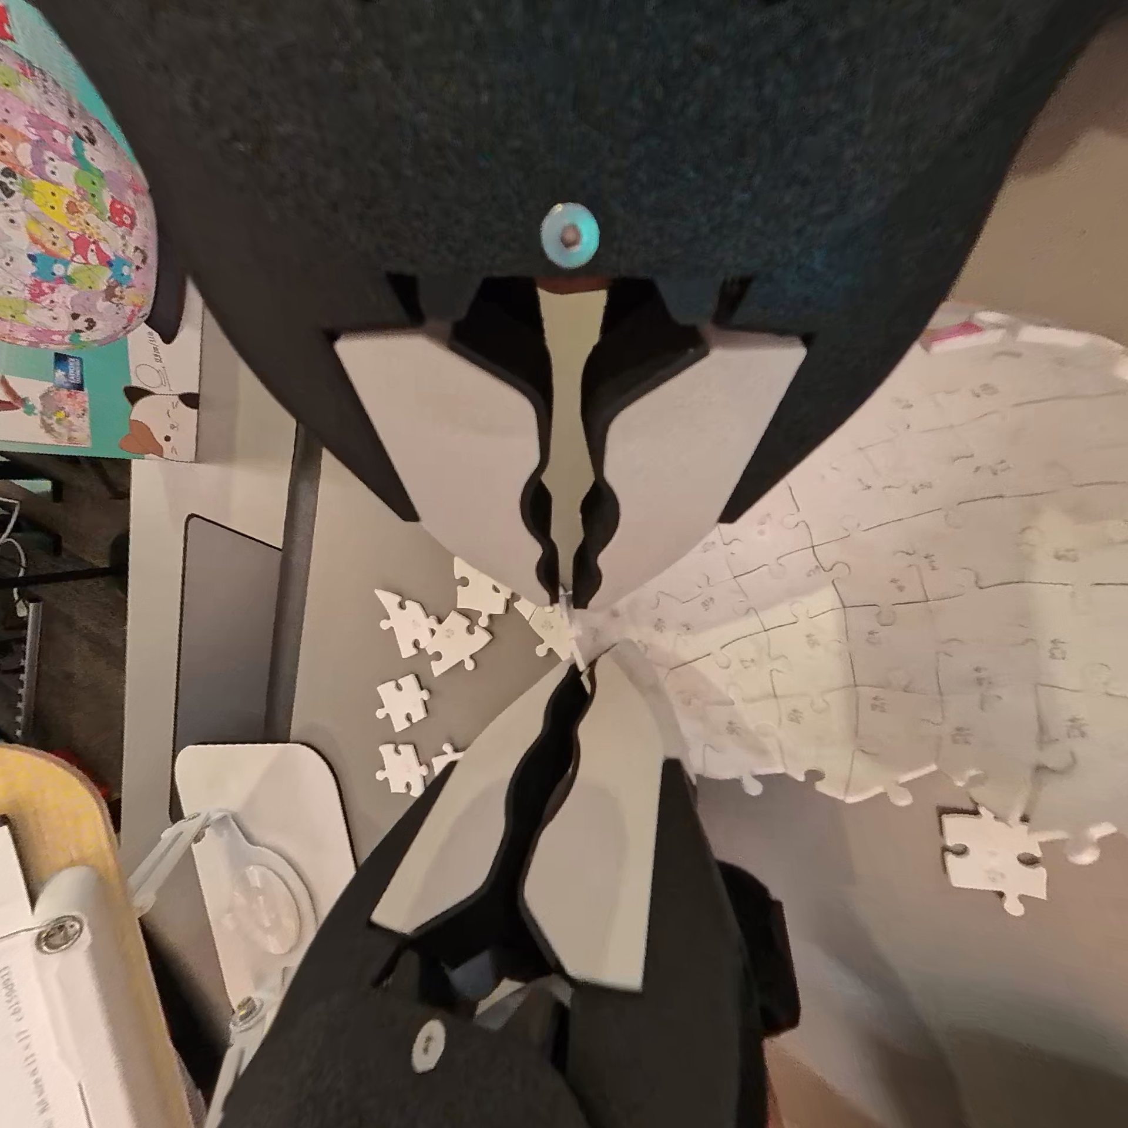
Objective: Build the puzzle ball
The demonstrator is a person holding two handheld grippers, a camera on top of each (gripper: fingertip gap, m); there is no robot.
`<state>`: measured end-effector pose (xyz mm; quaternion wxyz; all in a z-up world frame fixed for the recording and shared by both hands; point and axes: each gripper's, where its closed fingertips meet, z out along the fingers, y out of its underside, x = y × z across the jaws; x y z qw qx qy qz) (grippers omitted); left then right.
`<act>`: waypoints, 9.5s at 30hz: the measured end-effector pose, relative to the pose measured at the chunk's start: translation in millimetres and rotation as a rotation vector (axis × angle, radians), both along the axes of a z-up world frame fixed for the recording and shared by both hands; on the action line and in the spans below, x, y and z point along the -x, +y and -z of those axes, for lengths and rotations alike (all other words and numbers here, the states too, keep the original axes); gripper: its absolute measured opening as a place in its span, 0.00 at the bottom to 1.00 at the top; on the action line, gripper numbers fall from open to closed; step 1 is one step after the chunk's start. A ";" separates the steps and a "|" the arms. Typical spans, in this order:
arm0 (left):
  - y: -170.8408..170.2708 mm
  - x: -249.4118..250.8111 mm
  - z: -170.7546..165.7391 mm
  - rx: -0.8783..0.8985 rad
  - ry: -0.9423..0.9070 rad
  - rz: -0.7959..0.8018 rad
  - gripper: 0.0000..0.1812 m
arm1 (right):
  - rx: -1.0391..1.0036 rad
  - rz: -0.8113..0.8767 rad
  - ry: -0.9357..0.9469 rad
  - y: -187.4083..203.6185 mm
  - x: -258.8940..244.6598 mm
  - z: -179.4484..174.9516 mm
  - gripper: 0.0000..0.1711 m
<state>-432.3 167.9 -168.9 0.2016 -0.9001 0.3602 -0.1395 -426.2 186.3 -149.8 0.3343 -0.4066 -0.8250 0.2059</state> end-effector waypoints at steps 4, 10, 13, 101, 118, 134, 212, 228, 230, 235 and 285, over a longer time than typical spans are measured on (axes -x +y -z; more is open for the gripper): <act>-5.7 -6.6 -28.4 0.031 -0.198 0.025 0.14 | -0.003 0.000 0.004 -0.6 0.7 -1.7 0.02; 5.7 27.7 -51.1 0.004 -0.286 -0.074 0.00 | -0.052 0.005 0.002 -2.1 2.7 0.2 0.02; -1.0 30.5 -23.2 0.091 -0.193 -0.063 0.00 | -0.088 0.010 0.013 -0.2 4.1 0.1 0.02; 5.9 27.7 -23.3 0.101 -0.343 0.010 0.09 | -0.007 0.195 -0.132 0.5 2.2 -2.0 0.02; -19.6 12.0 -5.3 0.126 -0.034 0.071 0.09 | 0.105 0.190 -0.106 1.0 3.9 -1.1 0.02; -17.5 3.7 11.3 0.217 -0.152 0.069 0.05 | 0.116 0.344 -0.277 7.7 -8.1 7.1 0.02; 14.2 16.6 -21.9 0.125 -0.435 -0.035 0.11 | 0.122 0.375 -0.313 12.1 -9.4 20.7 0.03; 35.8 10.2 34.3 0.051 -0.389 -0.018 0.06 | 0.128 0.309 -0.281 10.9 -14.6 5.7 0.04; 37.2 6.3 35.1 0.026 -0.398 0.002 0.04 | 0.129 0.270 -0.259 10.3 -14.1 -3.9 0.00; 35.4 -8.7 41.1 0.027 -0.403 0.089 0.00 | 0.093 -0.043 -0.387 -22.4 -22.7 -4.7 0.00; 9.2 25.8 39.4 -0.123 -0.373 -0.189 0.00 | -0.378 -0.886 -0.425 -54.6 6.5 -0.1 0.00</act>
